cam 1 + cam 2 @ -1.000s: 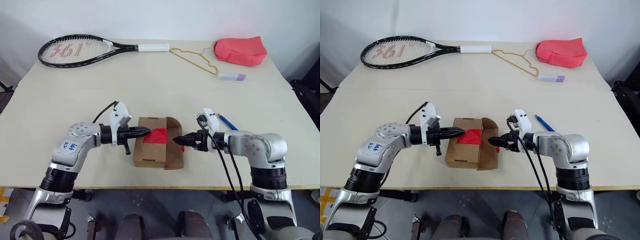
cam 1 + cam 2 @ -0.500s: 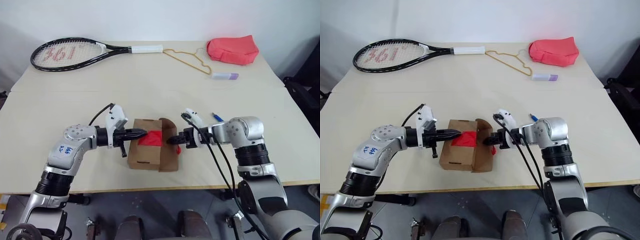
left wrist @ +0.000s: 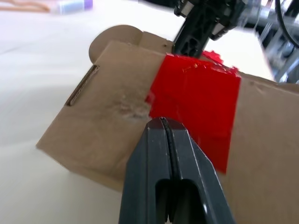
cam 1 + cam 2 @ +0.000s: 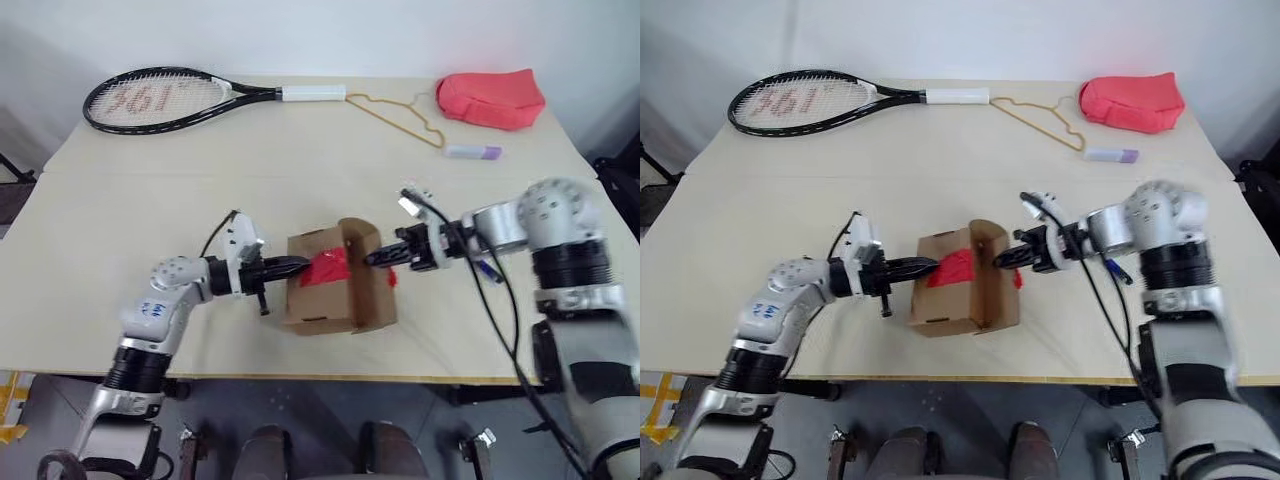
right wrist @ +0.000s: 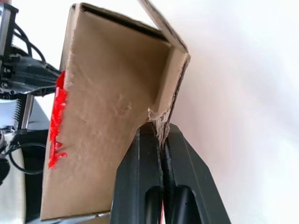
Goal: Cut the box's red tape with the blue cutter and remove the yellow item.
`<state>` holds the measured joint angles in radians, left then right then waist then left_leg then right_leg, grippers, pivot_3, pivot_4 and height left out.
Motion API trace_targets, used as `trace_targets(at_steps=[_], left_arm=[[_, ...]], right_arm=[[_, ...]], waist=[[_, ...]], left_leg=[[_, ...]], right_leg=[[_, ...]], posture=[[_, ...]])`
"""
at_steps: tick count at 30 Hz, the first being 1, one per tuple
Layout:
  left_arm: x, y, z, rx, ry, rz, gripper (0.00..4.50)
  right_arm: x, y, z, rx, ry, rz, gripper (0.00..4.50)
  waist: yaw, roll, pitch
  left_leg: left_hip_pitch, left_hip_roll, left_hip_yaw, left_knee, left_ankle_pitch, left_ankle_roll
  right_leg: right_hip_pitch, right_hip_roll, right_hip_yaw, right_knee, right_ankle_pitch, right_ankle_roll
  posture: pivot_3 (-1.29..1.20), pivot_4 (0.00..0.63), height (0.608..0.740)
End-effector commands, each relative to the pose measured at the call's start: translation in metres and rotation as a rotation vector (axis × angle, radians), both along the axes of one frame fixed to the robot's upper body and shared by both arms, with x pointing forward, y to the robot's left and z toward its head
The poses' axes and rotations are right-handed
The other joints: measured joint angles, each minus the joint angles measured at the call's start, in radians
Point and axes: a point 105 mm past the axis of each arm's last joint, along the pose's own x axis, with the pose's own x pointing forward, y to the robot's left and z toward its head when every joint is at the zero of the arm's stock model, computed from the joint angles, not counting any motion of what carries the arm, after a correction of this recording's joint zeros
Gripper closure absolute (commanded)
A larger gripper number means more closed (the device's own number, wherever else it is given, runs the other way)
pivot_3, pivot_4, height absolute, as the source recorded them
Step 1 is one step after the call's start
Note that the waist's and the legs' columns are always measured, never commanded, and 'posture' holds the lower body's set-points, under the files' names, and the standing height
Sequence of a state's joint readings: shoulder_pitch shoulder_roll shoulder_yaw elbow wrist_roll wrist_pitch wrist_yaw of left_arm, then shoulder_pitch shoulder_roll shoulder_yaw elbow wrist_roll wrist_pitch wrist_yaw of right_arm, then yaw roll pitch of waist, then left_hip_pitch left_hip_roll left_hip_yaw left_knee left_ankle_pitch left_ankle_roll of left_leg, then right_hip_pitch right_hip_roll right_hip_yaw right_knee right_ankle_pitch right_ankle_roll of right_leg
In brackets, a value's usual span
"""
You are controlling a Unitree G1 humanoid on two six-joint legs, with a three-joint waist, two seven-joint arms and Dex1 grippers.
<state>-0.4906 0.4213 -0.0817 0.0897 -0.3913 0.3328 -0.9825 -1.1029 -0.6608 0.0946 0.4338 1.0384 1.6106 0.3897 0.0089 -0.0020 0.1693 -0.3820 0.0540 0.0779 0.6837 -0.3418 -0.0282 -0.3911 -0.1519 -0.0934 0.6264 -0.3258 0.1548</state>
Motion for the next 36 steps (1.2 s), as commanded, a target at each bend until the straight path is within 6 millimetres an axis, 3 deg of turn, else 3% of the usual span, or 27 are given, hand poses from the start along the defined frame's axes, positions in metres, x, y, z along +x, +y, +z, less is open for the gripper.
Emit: trace_targets(at_steps=[1, 5, 9, 16, 20, 26, 30, 34, 36], left_arm=[[0.001, -0.027, -0.024, 0.005, 0.055, -0.020, 4.50], [0.001, -0.050, -0.022, -0.051, 0.037, -0.043, 4.50], [0.001, -0.054, -0.024, -0.073, 0.033, -0.030, 4.50], [0.003, -0.041, -0.028, -0.039, 0.044, 0.015, 4.50], [-0.005, -0.016, -0.038, 0.014, 0.078, 0.042, 4.50], [-0.006, -0.010, -0.036, 0.018, 0.082, 0.065, 4.50], [-0.004, -0.009, -0.028, 0.033, 0.057, 0.063, 4.50], [-0.012, 0.007, -0.017, 0.149, 0.032, -0.009, 4.50], [-0.017, 0.018, -0.002, 0.184, 0.043, -0.054, 4.50]], right_arm=[[-0.001, -0.020, 0.039, -0.070, -0.090, -0.017, 4.47], [-0.002, -0.033, 0.049, -0.158, -0.098, -0.041, 4.47], [-0.007, -0.030, 0.048, -0.278, -0.104, 0.014, 4.47], [-0.011, -0.008, 0.052, -0.279, -0.118, 0.103, 4.47], [-0.021, 0.012, 0.062, -0.260, -0.154, 0.201, 4.47], [-0.026, 0.024, 0.060, -0.272, -0.183, 0.241, 4.47], [-0.024, 0.031, 0.053, -0.283, -0.203, 0.246, 4.47], [-0.015, 0.027, 0.049, -0.309, -0.236, 0.191, 4.47], [-0.014, 0.027, 0.050, -0.302, -0.243, 0.182, 4.47]], waist=[[0.007, 0.000, 0.000], [0.009, -0.002, 0.000], [0.011, -0.002, 0.001], [0.011, -0.002, 0.001], [-0.005, -0.001, 0.000], [-0.006, -0.002, 0.001], [-0.008, -0.002, 0.001], [-0.015, -0.002, 0.001], [-0.017, -0.002, 0.001]], left_leg=[[-0.003, 0.000, 0.000, 0.001, 0.000, 0.000], [-0.005, 0.000, 0.000, 0.000, 0.000, 0.000], [-0.006, 0.000, 0.001, 0.001, 0.000, 0.000], [-0.006, 0.001, 0.001, 0.001, 0.000, 0.000], [-0.006, 0.002, 0.001, 0.000, 0.000, 0.000], [-0.008, 0.002, 0.000, 0.000, 0.000, 0.000], [-0.008, 0.002, 0.000, 0.000, 0.000, 0.000], [-0.008, 0.003, 0.000, 0.000, 0.000, 0.000], [-0.007, 0.004, 0.000, 0.000, 0.000, 0.000]], right_leg=[[-0.002, 0.000, 0.000, -0.001, 0.000, 0.000], [-0.004, 0.000, -0.001, -0.002, 0.000, 0.000], [-0.004, 0.000, -0.001, -0.004, 0.000, 0.000], [-0.004, 0.000, -0.002, -0.004, 0.001, 0.000], [-0.005, 0.001, -0.002, -0.004, 0.001, -0.001], [-0.005, 0.001, -0.004, -0.004, 0.001, 0.000], [-0.005, 0.001, -0.005, -0.004, 0.001, 0.000], [-0.005, 0.001, -0.005, -0.003, 0.002, -0.001], [-0.006, 0.002, -0.005, -0.002, 0.002, -0.002]], posture=[[0.00, 0.150, 0.740], [0.00, 0.150, 0.740], [0.00, 0.150, 0.740], [0.00, 0.150, 0.740], [0.00, 0.150, 0.740], [0.00, 0.150, 0.740], [0.00, 0.150, 0.740], [0.00, 0.150, 0.740], [0.00, 0.150, 0.740]])
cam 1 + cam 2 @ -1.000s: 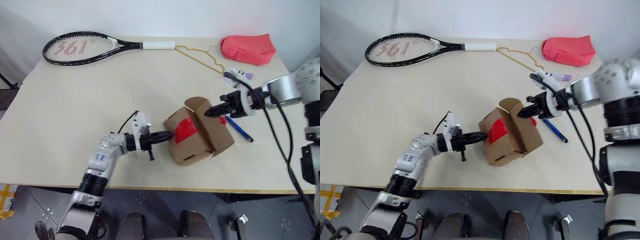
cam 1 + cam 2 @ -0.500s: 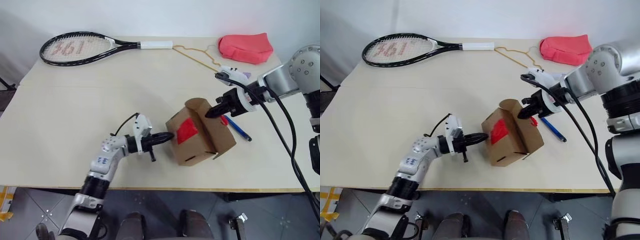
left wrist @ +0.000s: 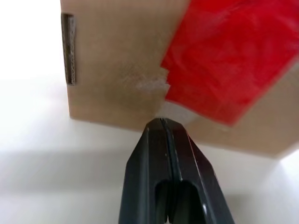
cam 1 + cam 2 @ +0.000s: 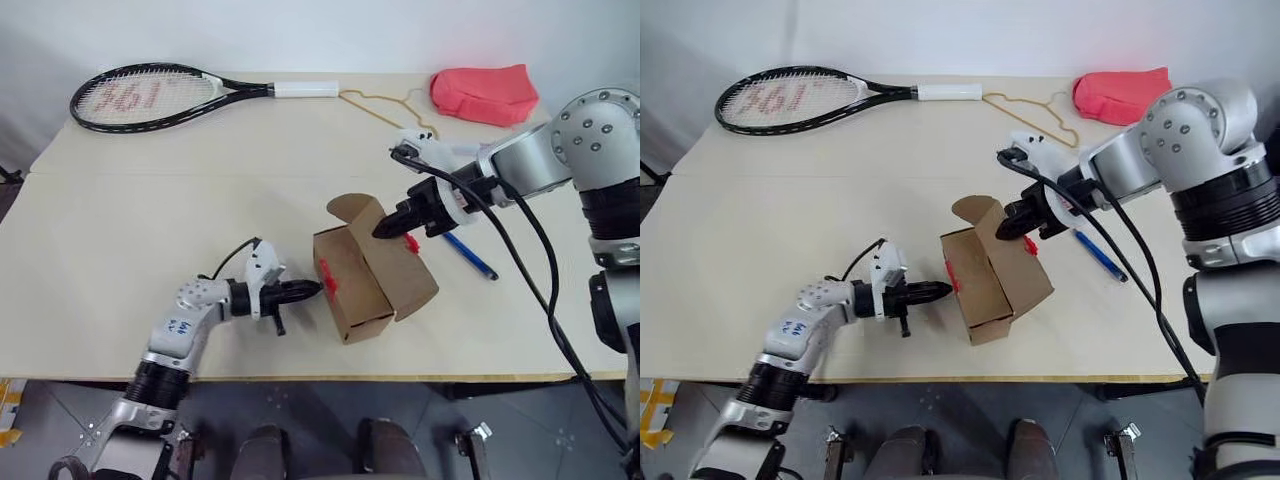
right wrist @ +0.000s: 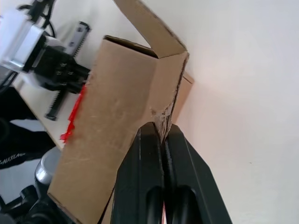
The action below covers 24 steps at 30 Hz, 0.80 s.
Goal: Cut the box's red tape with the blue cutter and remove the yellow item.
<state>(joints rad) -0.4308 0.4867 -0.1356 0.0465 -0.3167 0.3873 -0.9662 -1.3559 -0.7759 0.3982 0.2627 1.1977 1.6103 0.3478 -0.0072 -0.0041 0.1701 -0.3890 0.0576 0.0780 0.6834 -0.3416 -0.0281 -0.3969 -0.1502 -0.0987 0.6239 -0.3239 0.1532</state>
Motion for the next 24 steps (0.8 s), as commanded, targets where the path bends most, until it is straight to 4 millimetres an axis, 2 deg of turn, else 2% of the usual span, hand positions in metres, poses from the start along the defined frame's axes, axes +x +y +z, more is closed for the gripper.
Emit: trace_targets(at_steps=[1, 4, 6, 10, 12, 14, 16, 20, 24], left_arm=[[-0.011, 0.011, 0.034, 0.031, -0.008, -0.102, 4.50], [-0.022, 0.010, 0.074, 0.023, -0.018, -0.214, 4.50], [-0.022, -0.010, 0.097, -0.027, -0.098, -0.266, 4.50], [-0.018, -0.033, 0.105, -0.059, -0.150, -0.290, 4.50], [-0.013, -0.045, 0.094, -0.032, -0.136, -0.282, 4.50], [-0.012, -0.050, 0.080, 0.021, -0.119, -0.290, 4.50], [-0.011, -0.044, 0.068, 0.071, -0.087, -0.278, 4.50], [-0.010, -0.032, 0.057, 0.109, -0.041, -0.257, 4.50], [-0.006, -0.010, 0.047, 0.118, 0.022, -0.202, 4.50]], right_arm=[[0.004, 0.000, -0.002, -0.024, -0.032, -0.021, 4.47], [0.007, -0.002, -0.003, -0.027, -0.055, -0.043, 4.47], [0.008, -0.002, -0.004, -0.026, -0.060, -0.048, 4.47], [0.008, -0.001, -0.005, -0.021, -0.063, -0.044, 4.47], [0.008, -0.002, -0.007, -0.022, -0.065, -0.045, 4.47], [0.007, -0.003, -0.008, -0.024, -0.066, -0.046, 4.47], [0.007, -0.007, -0.007, -0.024, -0.069, -0.054, 4.47], [0.006, -0.015, -0.004, -0.028, -0.071, -0.066, 4.47], [0.005, -0.037, 0.002, -0.058, -0.070, -0.109, 4.47]], waist=[[-0.002, 0.000, 0.000], [0.001, -0.001, 0.001], [0.008, -0.001, 0.001], [0.006, -0.001, 0.000], [0.001, -0.001, 0.001], [-0.002, -0.001, 0.001], [-0.003, -0.001, 0.001], [0.000, -0.001, 0.001], [0.000, -0.001, 0.001]], left_leg=[[0.000, 0.000, 0.000, 0.000, 0.000, 0.000], [0.000, 0.001, 0.000, 0.000, 0.000, 0.000], [-0.001, 0.001, 0.000, 0.001, 0.000, 0.000], [0.000, 0.001, 0.001, 0.002, 0.000, 0.000], [0.000, 0.001, 0.001, 0.000, 0.000, 0.000], [0.001, 0.001, 0.001, 0.000, 0.000, 0.000], [0.001, 0.001, 0.001, 0.000, 0.000, 0.000], [0.001, 0.002, 0.002, 0.000, 0.000, 0.000], [0.001, 0.002, 0.002, 0.000, 0.000, 0.000]], right_leg=[[0.000, 0.000, 0.000, 0.000, 0.000, 0.000], [-0.001, 0.001, 0.000, 0.000, 0.001, -0.001], [-0.001, 0.001, 0.000, 0.000, 0.001, -0.001], [0.001, 0.001, 0.000, -0.001, 0.003, 0.000], [0.000, 0.001, 0.000, 0.000, 0.003, 0.000], [-0.001, 0.002, 0.000, 0.000, 0.003, 0.000], [-0.001, 0.002, 0.000, 0.000, 0.003, 0.000], [-0.001, 0.001, 0.000, 0.000, 0.003, 0.000], [-0.001, 0.001, 0.000, 0.000, 0.003, -0.001]], posture=[[0.00, 0.150, 0.740], [0.00, 0.150, 0.740], [0.00, 0.150, 0.740], [0.00, 0.150, 0.740], [0.00, 0.150, 0.740], [0.00, 0.150, 0.740], [0.00, 0.150, 0.740], [0.00, 0.150, 0.740], [0.00, 0.150, 0.740]])
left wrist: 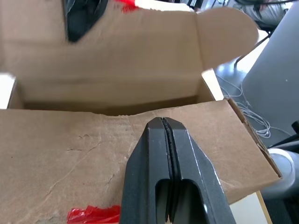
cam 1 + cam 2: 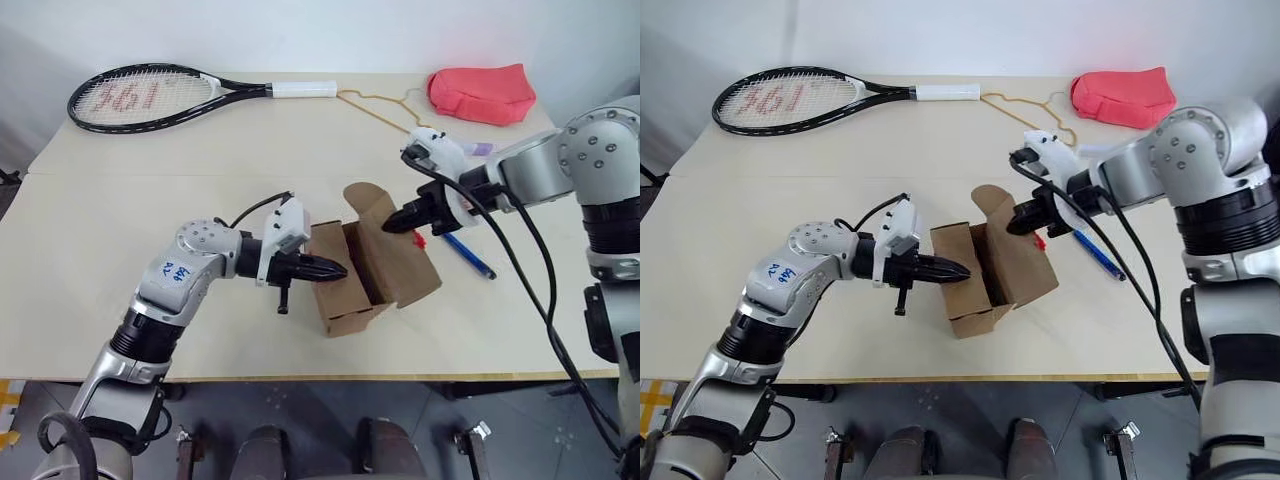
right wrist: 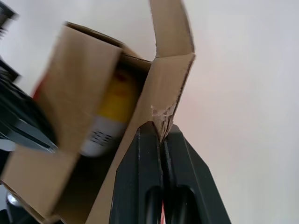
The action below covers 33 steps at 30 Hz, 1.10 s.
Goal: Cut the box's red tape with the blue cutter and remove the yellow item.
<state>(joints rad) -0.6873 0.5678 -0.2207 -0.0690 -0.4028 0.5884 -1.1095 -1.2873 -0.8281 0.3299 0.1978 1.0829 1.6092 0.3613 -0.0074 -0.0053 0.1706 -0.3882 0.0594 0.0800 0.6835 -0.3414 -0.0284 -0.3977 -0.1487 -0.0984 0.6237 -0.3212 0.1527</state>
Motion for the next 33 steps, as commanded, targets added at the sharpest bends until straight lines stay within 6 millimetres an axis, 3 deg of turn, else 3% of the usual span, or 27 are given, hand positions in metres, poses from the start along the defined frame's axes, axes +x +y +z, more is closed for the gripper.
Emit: trace_targets(at_steps=[1, 5, 11, 20, 22, 26, 33], left_arm=[[0.008, 0.028, -0.024, 0.047, 0.089, 0.112, 4.50], [0.006, 0.049, -0.039, 0.045, 0.145, 0.178, 4.50], [-0.008, 0.056, -0.041, 0.014, 0.212, 0.190, 4.50], [0.003, 0.062, -0.043, 0.028, 0.190, 0.289, 4.50], [0.006, 0.066, -0.044, 0.034, 0.195, 0.321, 4.50], [0.012, 0.072, -0.048, 0.031, 0.200, 0.367, 3.35], [0.018, 0.083, -0.052, 0.017, 0.198, 0.420, 1.36]], right_arm=[[-0.003, -0.015, 0.005, -0.029, 0.000, -0.021, 4.47], [-0.006, -0.028, 0.005, -0.047, 0.012, -0.042, 4.47], [-0.005, -0.030, -0.003, -0.028, 0.035, -0.052, 4.47], [-0.004, -0.026, -0.018, -0.017, 0.041, -0.052, 4.47], [-0.006, -0.026, -0.022, 0.000, 0.025, -0.050, 4.06], [-0.013, -0.027, -0.020, 0.034, -0.041, -0.032, 2.92], [-0.039, -0.038, 0.010, 0.046, -0.264, 0.130, 0.62]], waist=[[0.000, 0.001, 0.000], [0.008, 0.001, 0.001], [0.029, 0.000, 0.001], [0.028, -0.001, 0.002], [0.029, -0.001, 0.002], [0.029, -0.001, 0.002], [0.034, -0.001, 0.002]], left_leg=[[0.000, 0.000, 0.000, 0.000, 0.000, 0.000], [0.000, 0.000, 0.001, 0.001, 0.000, 0.000], [-0.002, 0.000, 0.001, 0.002, 0.000, 0.001], [-0.013, 0.000, 0.002, 0.003, 0.000, 0.000], [-0.014, 0.000, 0.002, 0.003, 0.000, 0.000], [-0.014, 0.000, 0.002, 0.003, 0.000, 0.000], [-0.015, 0.000, 0.001, 0.005, 0.000, 0.000]], right_leg=[[0.000, 0.000, 0.000, 0.000, 0.000, 0.000], [0.000, 0.000, 0.001, -0.001, 0.000, 0.000], [0.000, -0.001, 0.000, -0.002, 0.000, 0.000], [-0.015, -0.001, -0.002, 0.003, 0.001, 0.000], [-0.015, -0.001, -0.003, 0.003, 0.001, 0.000], [-0.015, -0.001, -0.004, 0.003, 0.001, -0.001], [-0.014, -0.001, -0.004, 0.003, 0.001, 0.000]], posture=[[0.00, 0.150, 0.740], [0.00, 0.150, 0.740], [0.00, 0.150, 0.740], [0.00, 0.150, 0.740], [0.00, 0.150, 0.740], [0.00, 0.150, 0.740], [0.00, 0.150, 0.740]])
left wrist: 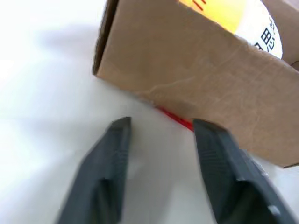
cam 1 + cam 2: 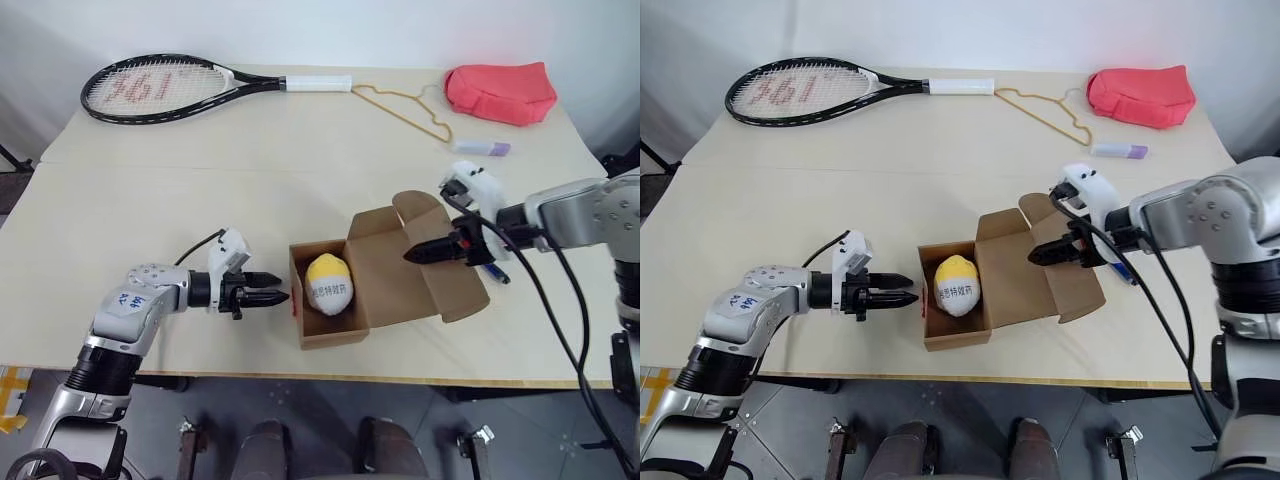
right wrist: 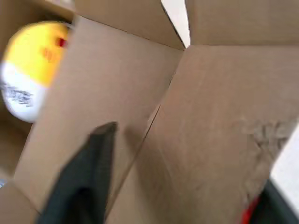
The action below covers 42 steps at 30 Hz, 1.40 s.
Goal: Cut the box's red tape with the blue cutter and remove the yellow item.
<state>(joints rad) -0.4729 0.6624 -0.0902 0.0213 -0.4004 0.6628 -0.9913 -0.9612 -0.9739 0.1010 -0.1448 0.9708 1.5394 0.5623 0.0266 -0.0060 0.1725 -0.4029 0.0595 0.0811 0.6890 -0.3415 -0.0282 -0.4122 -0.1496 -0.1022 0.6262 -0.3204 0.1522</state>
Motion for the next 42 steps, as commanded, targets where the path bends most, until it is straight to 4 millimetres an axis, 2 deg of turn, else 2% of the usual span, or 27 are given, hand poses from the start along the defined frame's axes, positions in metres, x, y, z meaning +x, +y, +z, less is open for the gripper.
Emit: trace_targets(at_steps=[1, 2, 3, 5, 6, 8, 10, 12, 14, 16, 18, 20, 22, 24, 26, 30, 33, 34, 39, 42], left_arm=[[0.005, 0.013, 0.003, -0.003, -0.029, 0.046, 1.11], [0.003, 0.020, 0.002, -0.001, -0.030, 0.061, 0.79], [0.002, 0.029, 0.001, -0.002, -0.037, 0.081, 0.51], [-0.004, 0.043, 0.002, -0.006, -0.069, 0.086, 0.02], [-0.006, 0.054, 0.002, -0.006, -0.083, 0.116, 0.02], [-0.012, 0.075, 0.004, 0.007, -0.110, 0.169, 0.02], [-0.022, 0.102, 0.009, 0.008, -0.146, 0.242, 0.02], [-0.045, 0.136, 0.003, 0.046, -0.156, 0.314, 0.02], [-0.061, 0.156, -0.003, 0.073, -0.123, 0.351, 0.02], [-0.072, 0.165, -0.005, 0.072, -0.090, 0.379, 0.02], [-0.075, 0.164, 0.000, 0.079, -0.097, 0.375, 0.02], [-0.072, 0.159, 0.006, 0.081, -0.106, 0.362, 0.02], [-0.061, 0.142, 0.022, 0.086, -0.139, 0.308, 0.02], [-0.051, 0.109, 0.042, 0.092, -0.134, 0.186, 0.02], [-0.043, 0.073, 0.062, 0.089, -0.124, 0.067, 0.02], [-0.028, 0.028, 0.081, 0.148, -0.087, -0.057, 0.02], [-0.018, -0.012, 0.095, 0.182, -0.096, -0.213, 0.02], [-0.016, -0.020, 0.097, 0.190, -0.094, -0.245, 0.02], [0.004, -0.060, 0.086, 0.395, -0.143, -0.372, 0.02], [0.016, -0.073, 0.078, 0.472, -0.183, -0.392, 0.02]], right_arm=[[-0.013, -0.011, 0.027, -0.028, -0.234, 0.137, 0.33], [-0.022, -0.021, 0.029, -0.093, -0.390, 0.302, 0.01], [-0.037, -0.029, 0.026, -0.145, -0.449, 0.474, 0.00], [-0.040, -0.049, 0.031, -0.168, -0.544, 0.485, 0.00], [-0.041, -0.054, 0.035, -0.147, -0.587, 0.481, 0.00], [-0.047, -0.066, 0.029, -0.194, -0.579, 0.526, 0.00], [-0.057, -0.071, 0.027, -0.119, -0.545, 0.545, 0.00], [-0.072, -0.063, 0.036, 0.115, -0.650, 0.534, 0.00], [-0.078, -0.057, 0.035, 0.217, -0.719, 0.513, 0.00], [-0.079, -0.047, 0.014, 0.196, -0.700, 0.537, 0.00], [-0.082, -0.037, 0.007, 0.251, -0.759, 0.536, 0.00], [-0.085, -0.034, 0.002, 0.258, -0.774, 0.533, 0.00], [-0.094, -0.033, -0.010, 0.237, -0.772, 0.537, 0.00], [-0.103, -0.042, -0.022, 0.206, -0.753, 0.503, 0.00], [-0.107, -0.056, -0.022, 0.180, -0.761, 0.426, 0.00], [-0.116, -0.066, -0.018, 0.157, -0.733, 0.348, 0.00], [-0.124, -0.067, -0.018, 0.142, -0.703, 0.328, 0.00], [-0.125, -0.067, -0.018, 0.141, -0.693, 0.323, 0.00], [-0.128, -0.059, -0.007, 0.175, -0.703, 0.281, 0.00], [-0.131, -0.052, -0.002, 0.201, -0.706, 0.261, 0.00]], waist=[[0.001, 0.000, 0.000], [0.004, -0.001, 0.000], [0.003, -0.002, 0.000], [-0.005, -0.003, 0.000], [-0.013, -0.003, 0.000], [-0.030, -0.003, 0.001], [-0.040, -0.005, 0.002], [-0.049, -0.007, 0.003], [-0.053, -0.009, 0.003], [-0.050, -0.007, 0.003], [-0.038, -0.008, 0.003], [-0.023, -0.007, 0.004], [-0.007, -0.007, 0.003], [0.021, -0.010, 0.003], [0.035, -0.010, 0.004], [0.027, -0.007, 0.003], [0.023, -0.007, 0.003], [0.020, -0.007, 0.003], [0.011, -0.007, 0.003], [0.017, -0.007, 0.004]], left_leg=[[0.000, 0.000, 0.000, 0.001, 0.000, 0.000], [0.000, 0.000, 0.000, 0.001, 0.000, 0.000], [-0.001, 0.000, 0.000, 0.001, 0.000, 0.000], [0.000, 0.000, 0.000, 0.000, -0.001, 0.000], [0.002, 0.000, 0.003, 0.000, -0.001, 0.000], [0.007, 0.002, 0.010, 0.000, -0.001, 0.000], [0.015, 0.004, 0.014, -0.003, 0.000, 0.000], [0.017, 0.006, 0.015, -0.005, 0.000, 0.000], [0.018, 0.007, 0.015, -0.005, 0.000, -0.001], [0.018, 0.007, 0.015, -0.005, 0.000, -0.001], [0.018, 0.006, 0.016, -0.004, 0.000, -0.001], [0.018, 0.006, 0.016, -0.003, 0.000, -0.001], [0.017, 0.006, 0.016, -0.003, 0.000, 0.000], [0.017, 0.006, 0.014, -0.003, 0.000, 0.000], [0.016, 0.006, 0.013, -0.001, 0.000, -0.001], [0.017, 0.005, 0.015, 0.005, -0.001, 0.002], [0.020, 0.006, 0.015, 0.004, -0.002, 0.001], [0.021, 0.006, 0.015, 0.004, -0.002, 0.001], [0.021, 0.006, 0.015, 0.004, -0.002, 0.001], [0.021, 0.006, 0.015, 0.004, -0.002, 0.001]], right_leg=[[0.000, 0.000, 0.000, 0.000, 0.000, 0.000], [0.000, 0.000, 0.000, 0.000, 0.000, 0.000], [0.001, 0.000, 0.000, -0.002, 0.000, 0.000], [0.003, 0.000, 0.000, -0.003, 0.001, 0.002], [0.003, -0.001, 0.001, -0.004, 0.001, 0.002], [0.002, -0.001, 0.001, -0.003, 0.003, -0.001], [0.005, -0.001, 0.000, -0.001, 0.004, -0.003], [0.005, 0.000, 0.000, -0.001, 0.005, -0.005], [0.005, 0.000, -0.001, 0.000, 0.005, -0.006], [0.005, 0.000, -0.001, 0.000, 0.005, -0.006], [0.006, -0.001, 0.000, 0.000, 0.005, -0.006], [0.006, -0.001, 0.000, 0.000, 0.005, -0.006], [0.006, -0.001, 0.000, 0.000, 0.005, -0.006], [0.006, -0.001, -0.001, 0.001, 0.005, -0.006], [0.006, 0.000, -0.002, 0.001, 0.006, -0.007], [0.011, 0.000, 0.000, 0.000, 0.007, -0.005], [0.013, 0.001, -0.001, 0.001, 0.007, -0.006], [0.014, 0.001, -0.001, 0.000, 0.007, -0.006], [0.014, 0.001, 0.000, -0.002, 0.007, -0.006], [0.015, 0.001, 0.000, -0.003, 0.007, -0.006]], posture=[[0.00, 0.150, 0.740], [0.00, 0.150, 0.740], [0.00, 0.150, 0.740], [0.00, 0.150, 0.740], [0.00, 0.150, 0.740], [0.00, 0.150, 0.740], [0.00, 0.150, 0.740], [0.00, 0.150, 0.740], [0.00, 0.150, 0.740], [0.00, 0.150, 0.740], [0.00, 0.150, 0.740], [0.00, 0.150, 0.740], [0.00, 0.150, 0.740], [0.00, 0.150, 0.740], [0.00, 0.150, 0.740], [0.00, 0.150, 0.740], [0.00, 0.150, 0.740], [0.00, 0.150, 0.740], [0.00, 0.150, 0.740], [0.00, 0.150, 0.740]])
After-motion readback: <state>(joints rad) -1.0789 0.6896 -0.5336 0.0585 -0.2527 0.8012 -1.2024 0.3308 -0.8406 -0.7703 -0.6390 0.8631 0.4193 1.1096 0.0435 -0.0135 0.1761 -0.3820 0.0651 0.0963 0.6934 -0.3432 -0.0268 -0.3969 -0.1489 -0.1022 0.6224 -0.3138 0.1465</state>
